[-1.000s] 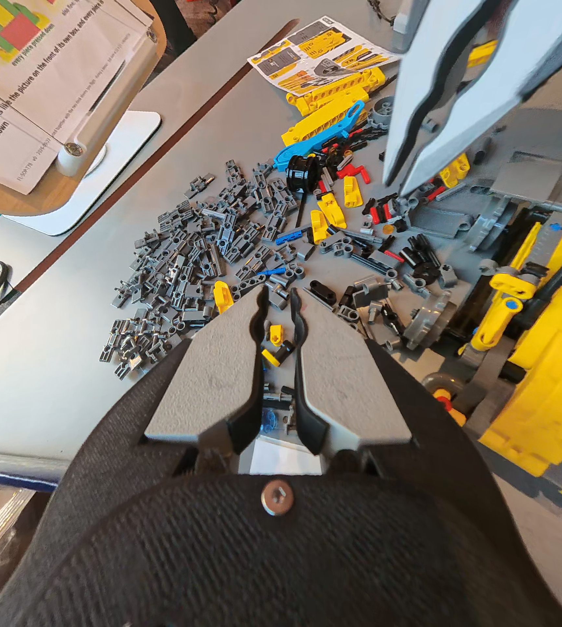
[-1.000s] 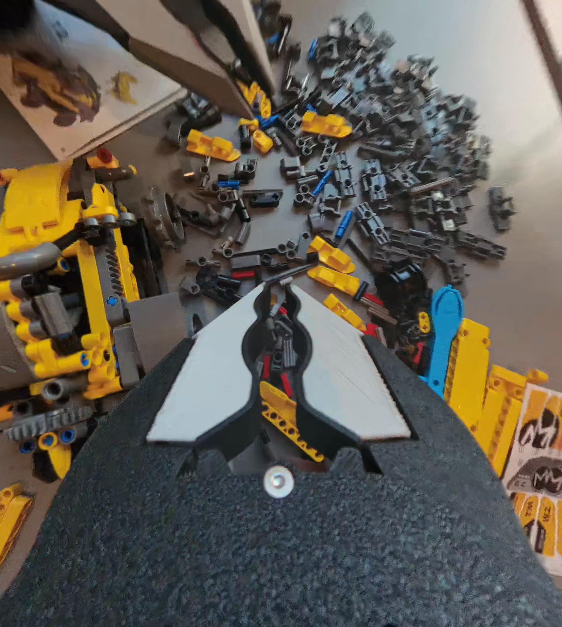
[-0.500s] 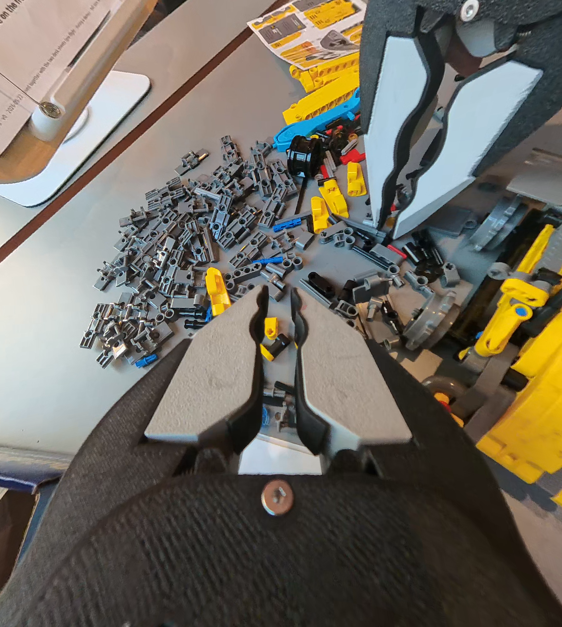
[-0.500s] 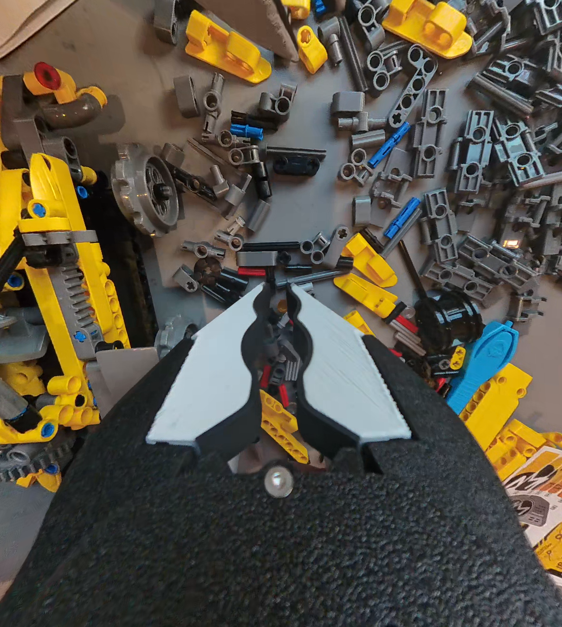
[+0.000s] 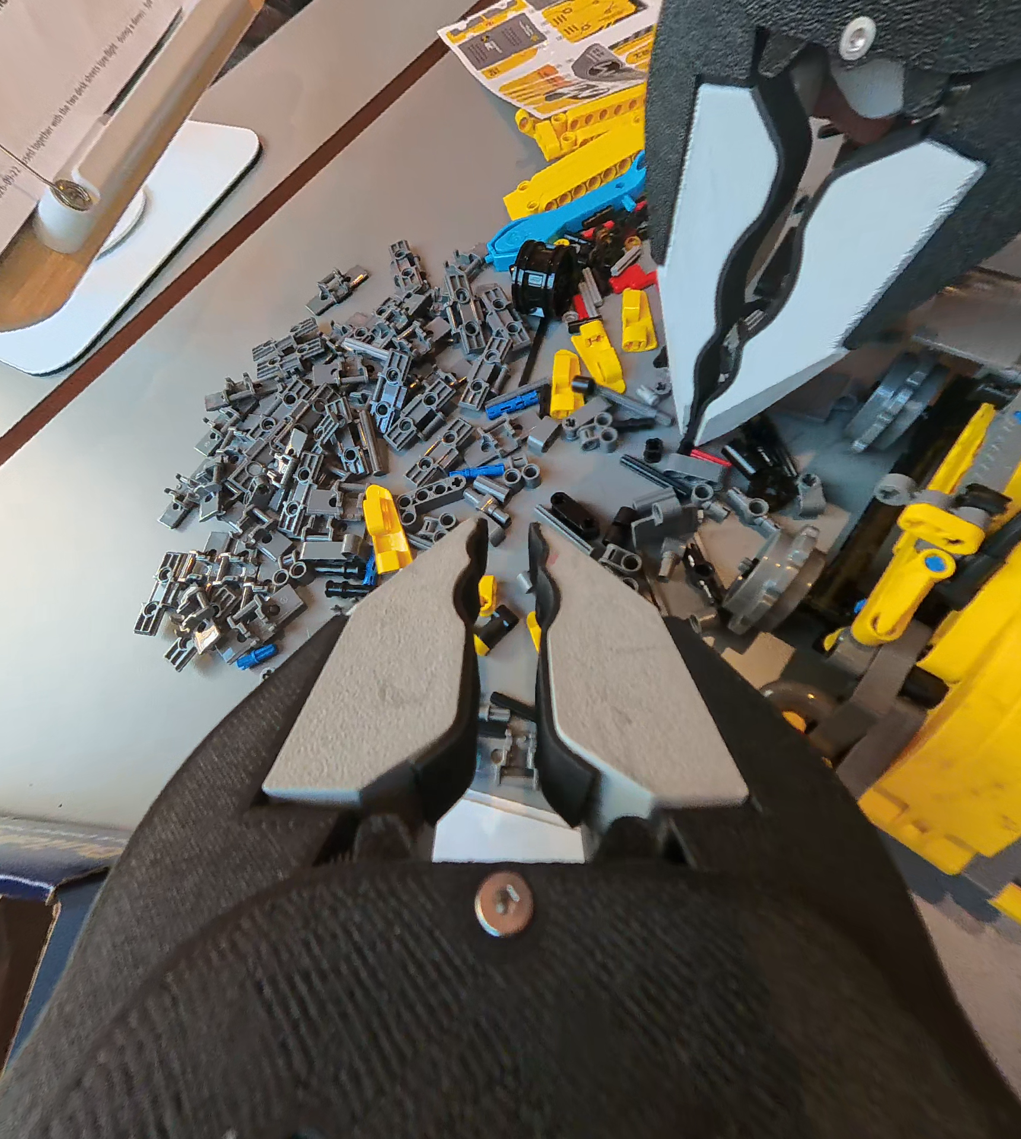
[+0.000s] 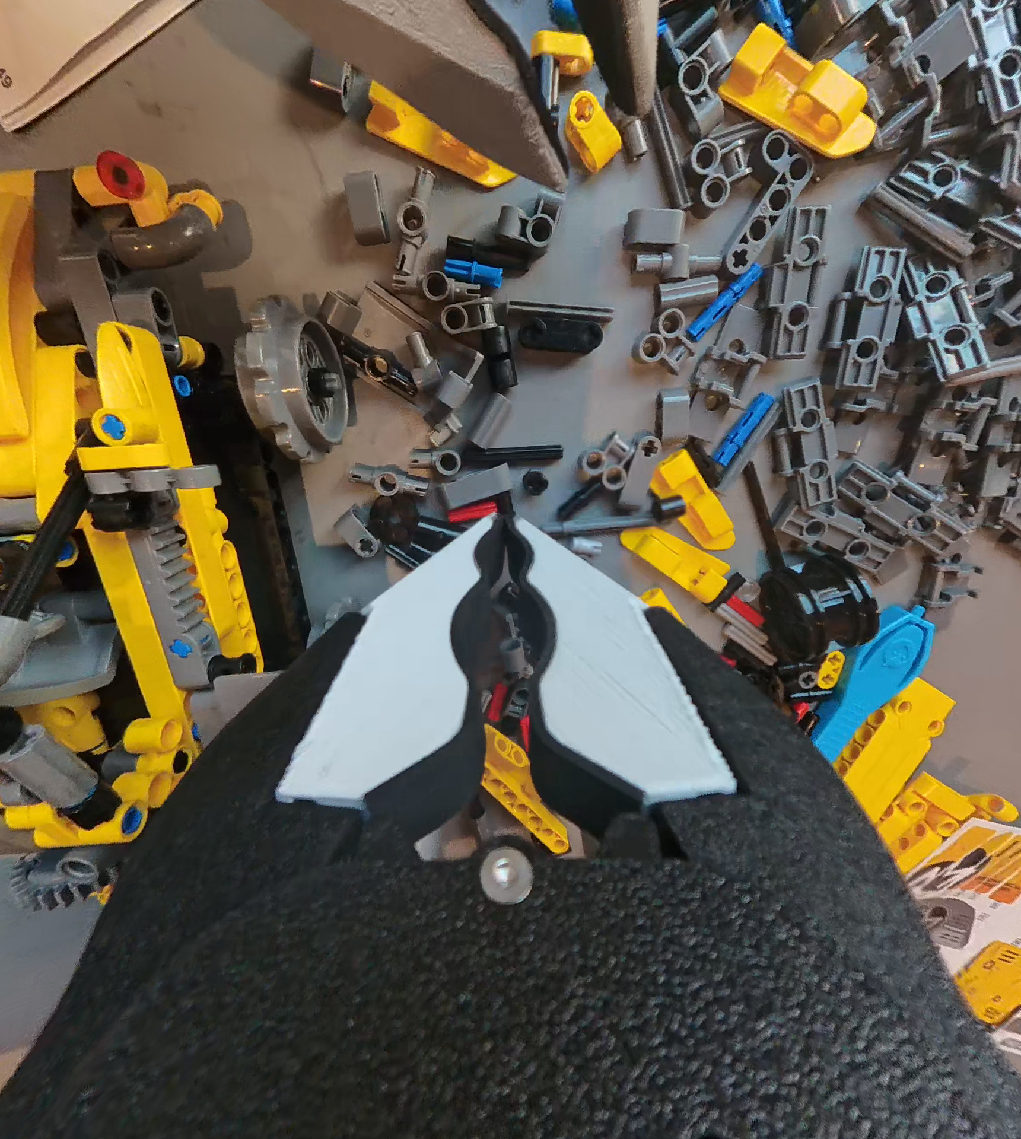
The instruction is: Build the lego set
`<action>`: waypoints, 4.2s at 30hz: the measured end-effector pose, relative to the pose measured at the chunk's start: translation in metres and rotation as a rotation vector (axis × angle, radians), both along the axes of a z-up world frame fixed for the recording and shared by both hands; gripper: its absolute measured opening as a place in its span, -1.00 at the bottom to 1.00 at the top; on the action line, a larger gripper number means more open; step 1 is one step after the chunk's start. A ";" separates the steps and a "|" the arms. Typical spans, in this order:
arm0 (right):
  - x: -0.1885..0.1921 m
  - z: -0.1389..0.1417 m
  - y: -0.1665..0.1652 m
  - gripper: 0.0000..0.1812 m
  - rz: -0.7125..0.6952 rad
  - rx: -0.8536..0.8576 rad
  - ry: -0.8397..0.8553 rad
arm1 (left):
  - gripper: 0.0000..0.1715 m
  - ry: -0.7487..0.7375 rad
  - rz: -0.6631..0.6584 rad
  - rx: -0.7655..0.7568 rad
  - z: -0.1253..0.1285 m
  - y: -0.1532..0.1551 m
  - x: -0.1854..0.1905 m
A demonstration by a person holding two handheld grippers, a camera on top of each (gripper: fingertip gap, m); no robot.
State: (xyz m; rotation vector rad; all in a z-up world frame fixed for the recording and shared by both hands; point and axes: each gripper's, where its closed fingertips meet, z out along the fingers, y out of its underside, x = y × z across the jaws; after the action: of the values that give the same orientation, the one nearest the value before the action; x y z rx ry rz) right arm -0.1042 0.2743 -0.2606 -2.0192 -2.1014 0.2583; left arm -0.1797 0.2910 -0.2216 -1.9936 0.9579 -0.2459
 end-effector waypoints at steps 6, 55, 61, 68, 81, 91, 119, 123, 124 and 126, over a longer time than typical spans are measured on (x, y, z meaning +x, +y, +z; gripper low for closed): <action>0.002 0.005 0.003 -1.00 -0.055 -0.021 0.049 | -0.89 -0.009 0.020 -0.004 0.002 0.003 -0.007; 0.146 0.011 -0.122 -0.87 -0.391 -0.069 0.143 | -0.89 0.027 -0.001 -0.022 -0.009 -0.004 0.000; 0.104 0.067 -0.056 -0.87 -0.347 0.023 0.248 | -0.90 0.020 0.002 -0.024 -0.007 -0.003 -0.001; 0.015 0.044 0.002 -0.87 -0.142 -0.006 0.133 | -0.89 0.029 0.019 -0.037 -0.010 0.000 -0.006; -0.007 0.021 0.034 -0.91 -0.215 0.109 0.091 | -0.87 -0.062 0.095 -0.112 -0.007 0.008 -0.023; 0.004 0.048 0.018 -0.91 -0.076 0.061 0.306 | -0.87 -0.087 0.098 -0.100 -0.005 0.008 -0.021; 0.014 0.048 0.055 -0.92 -0.052 0.049 0.231 | -0.89 -0.219 -0.054 -0.009 0.013 -0.003 0.007; 0.047 0.033 0.043 -0.87 -0.143 -0.043 0.083 | -0.94 -0.196 -0.042 -0.013 0.011 -0.002 0.004; 0.053 0.029 0.040 -0.87 -0.155 -0.056 0.053 | -0.94 -0.190 -0.041 -0.016 0.009 -0.002 0.003; 0.062 0.023 0.038 -0.88 -0.171 -0.065 0.005 | -0.94 -0.181 -0.040 -0.019 0.007 -0.002 0.004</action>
State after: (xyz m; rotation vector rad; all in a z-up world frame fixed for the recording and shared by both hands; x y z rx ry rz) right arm -0.0425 0.3118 -0.2373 -2.2167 -1.9264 0.3060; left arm -0.1760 0.2890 -0.2146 -1.9340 0.8831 -0.4513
